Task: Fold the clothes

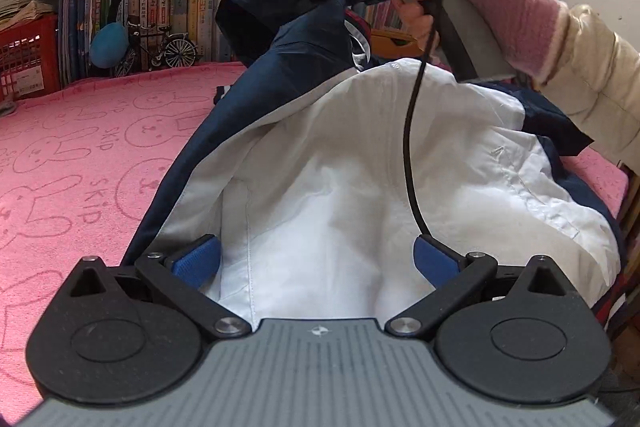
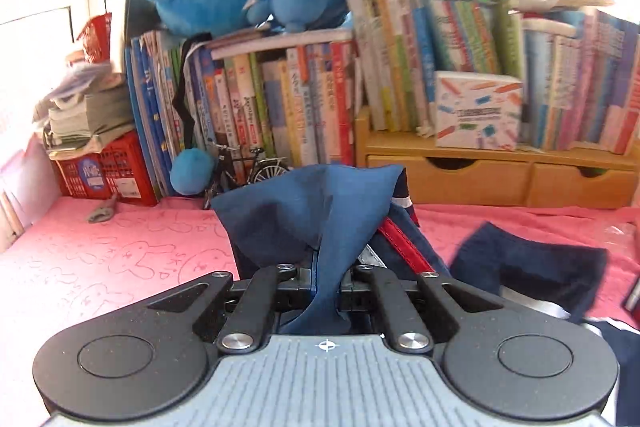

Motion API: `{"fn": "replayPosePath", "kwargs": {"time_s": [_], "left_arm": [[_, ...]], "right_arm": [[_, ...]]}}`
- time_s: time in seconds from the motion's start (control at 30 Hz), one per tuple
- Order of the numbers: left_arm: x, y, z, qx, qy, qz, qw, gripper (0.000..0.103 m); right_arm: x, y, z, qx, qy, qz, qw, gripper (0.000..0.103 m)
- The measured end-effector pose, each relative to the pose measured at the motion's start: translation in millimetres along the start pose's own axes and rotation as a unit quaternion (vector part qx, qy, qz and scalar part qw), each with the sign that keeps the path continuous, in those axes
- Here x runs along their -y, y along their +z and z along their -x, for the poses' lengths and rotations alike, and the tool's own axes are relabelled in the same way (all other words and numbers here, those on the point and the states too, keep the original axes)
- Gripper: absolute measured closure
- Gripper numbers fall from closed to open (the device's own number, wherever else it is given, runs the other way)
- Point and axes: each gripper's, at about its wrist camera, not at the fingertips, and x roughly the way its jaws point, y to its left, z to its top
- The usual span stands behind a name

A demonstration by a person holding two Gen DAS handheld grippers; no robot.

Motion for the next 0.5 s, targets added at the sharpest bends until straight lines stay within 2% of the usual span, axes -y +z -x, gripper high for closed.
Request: {"fn": "replayPosePath", "kwargs": {"time_s": [0.03, 0.1, 0.13, 0.2, 0.27, 0.33, 0.37, 0.5], "left_arm": [[-7, 0, 8, 0.014, -0.044, 0.021, 0.9987, 0.000], [-22, 3, 22, 0.032, -0.115, 0.078, 0.9897, 0.000], [-31, 8, 28, 0.046, -0.144, 0.112, 0.9821, 0.000], [-49, 21, 33, 0.069, -0.197, 0.183, 0.9608, 0.000], [-66, 39, 27, 0.074, -0.211, 0.251, 0.9418, 0.000], [-75, 61, 12, 0.065, -0.162, 0.287, 0.9420, 0.000], [-76, 71, 0, 0.054, -0.127, 0.295, 0.9453, 0.000], [-73, 105, -60, -0.002, -0.028, 0.291, 0.9564, 0.000]], "right_arm": [[15, -8, 23, 0.006, 0.001, -0.004, 1.000, 0.094], [34, -33, 55, -0.010, -0.005, -0.006, 1.000, 0.094], [43, -48, 68, -0.023, -0.010, -0.009, 1.000, 0.093], [54, -83, 84, -0.048, -0.023, -0.007, 0.999, 0.092], [62, -109, 95, -0.065, -0.034, -0.003, 0.997, 0.092], [59, -132, 98, -0.063, -0.041, 0.006, 0.997, 0.091], [58, -140, 98, -0.060, -0.041, 0.008, 0.997, 0.091], [48, -158, 96, -0.036, -0.050, 0.037, 0.997, 0.089]]}}
